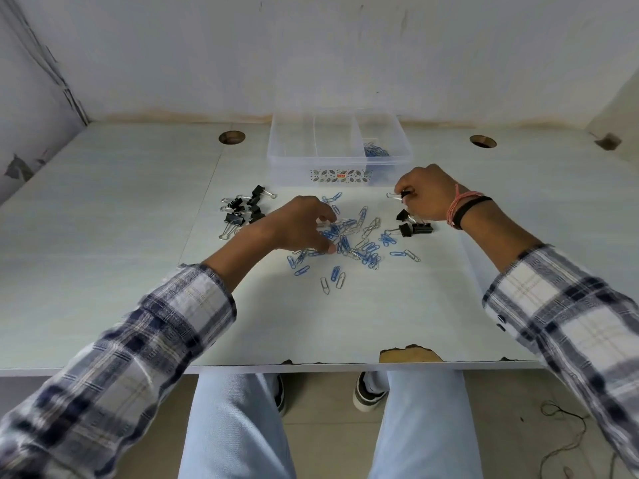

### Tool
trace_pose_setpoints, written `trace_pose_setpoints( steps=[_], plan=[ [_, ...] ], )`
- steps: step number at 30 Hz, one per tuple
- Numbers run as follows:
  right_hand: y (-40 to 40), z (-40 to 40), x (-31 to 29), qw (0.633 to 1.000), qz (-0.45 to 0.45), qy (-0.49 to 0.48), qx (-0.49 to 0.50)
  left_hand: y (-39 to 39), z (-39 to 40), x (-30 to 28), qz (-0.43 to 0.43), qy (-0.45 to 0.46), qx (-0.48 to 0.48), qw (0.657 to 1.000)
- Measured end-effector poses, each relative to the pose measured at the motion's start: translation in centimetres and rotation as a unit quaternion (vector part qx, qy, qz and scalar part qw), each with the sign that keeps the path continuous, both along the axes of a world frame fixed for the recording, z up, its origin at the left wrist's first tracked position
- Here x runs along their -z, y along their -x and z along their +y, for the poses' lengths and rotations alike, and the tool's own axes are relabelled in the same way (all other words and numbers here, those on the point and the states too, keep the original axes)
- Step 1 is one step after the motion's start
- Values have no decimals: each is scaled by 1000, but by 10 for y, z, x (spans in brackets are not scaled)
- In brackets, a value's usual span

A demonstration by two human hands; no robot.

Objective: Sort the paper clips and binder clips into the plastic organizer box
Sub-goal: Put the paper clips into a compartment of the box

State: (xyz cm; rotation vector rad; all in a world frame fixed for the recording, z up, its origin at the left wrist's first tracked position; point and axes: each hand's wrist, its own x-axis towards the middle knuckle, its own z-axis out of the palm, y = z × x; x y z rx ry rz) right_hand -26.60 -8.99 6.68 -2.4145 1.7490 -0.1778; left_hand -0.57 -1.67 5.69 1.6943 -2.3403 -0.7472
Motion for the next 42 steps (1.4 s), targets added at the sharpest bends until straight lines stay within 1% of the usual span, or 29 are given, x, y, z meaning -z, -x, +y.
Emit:
trace_pose_setpoints(
  steps=[2, 4, 6, 9, 13, 16, 18, 21, 22, 23, 26, 27, 28, 30, 33, 35, 37, 38, 41, 42],
  plan=[
    [4, -1, 4, 1000, 11, 5, 21, -4, 0, 1, -23, -21, 8, 999],
    [4, 2, 6, 1000, 16, -10, 20, -8, 2, 3, -51, -47, 31, 997],
    [4, 5, 5, 1000, -3, -28, 9, -7, 7, 4, -72, -55, 56, 994],
    [1, 10, 1, 999, -28, -40, -17, 4, 12, 7, -61, -33, 63, 996],
    [-2, 17, 1, 993, 14, -85, -78, 29, 12, 14, -48, 40, 47, 997],
    [4, 17, 3, 995, 6, -64, -70, 45, 11, 21, -49, 88, 44, 994],
    [10, 16, 3, 998, -4, -37, -45, 50, 10, 24, -42, 89, 50, 994],
    [13, 19, 1, 999, -1, -25, -31, 42, 12, 16, -19, 53, 51, 997],
    [12, 25, -1, 998, -3, -49, -27, 35, 13, 11, -23, 35, 53, 998],
    [10, 31, -5, 995, -3, -96, -22, 25, 14, 5, -38, 14, 55, 998],
    [3, 51, -15, 960, 45, -276, -4, -6, 17, -9, -122, -52, 53, 990],
    [-1, 56, -16, 951, 44, -305, -1, -13, 17, -12, -148, -68, 52, 985],
    [-6, 59, -15, 950, 27, -312, 0, -15, 19, -13, -161, -80, 51, 982],
    [-18, 60, -11, 955, -25, -295, -6, -12, 19, -10, -136, -92, 42, 986],
    [-40, 59, -3, 957, -112, -265, -33, 1, 14, 1, -23, -67, -3, 997],
    [-47, 57, -2, 959, -141, -242, -47, 2, 10, 4, 25, -42, -25, 998],
    [-44, 56, -7, 971, -119, -200, -51, -4, 12, 3, 43, -27, -38, 998],
    [-39, 55, -10, 976, -94, -190, -47, -9, 15, 2, 30, -31, -37, 998],
    [-26, 64, -14, 971, 42, -228, -48, -14, 34, 5, -103, -46, -10, 994],
    [-27, 67, -11, 969, 54, -236, -55, -11, 38, 8, -107, -46, -8, 993]
  ],
)
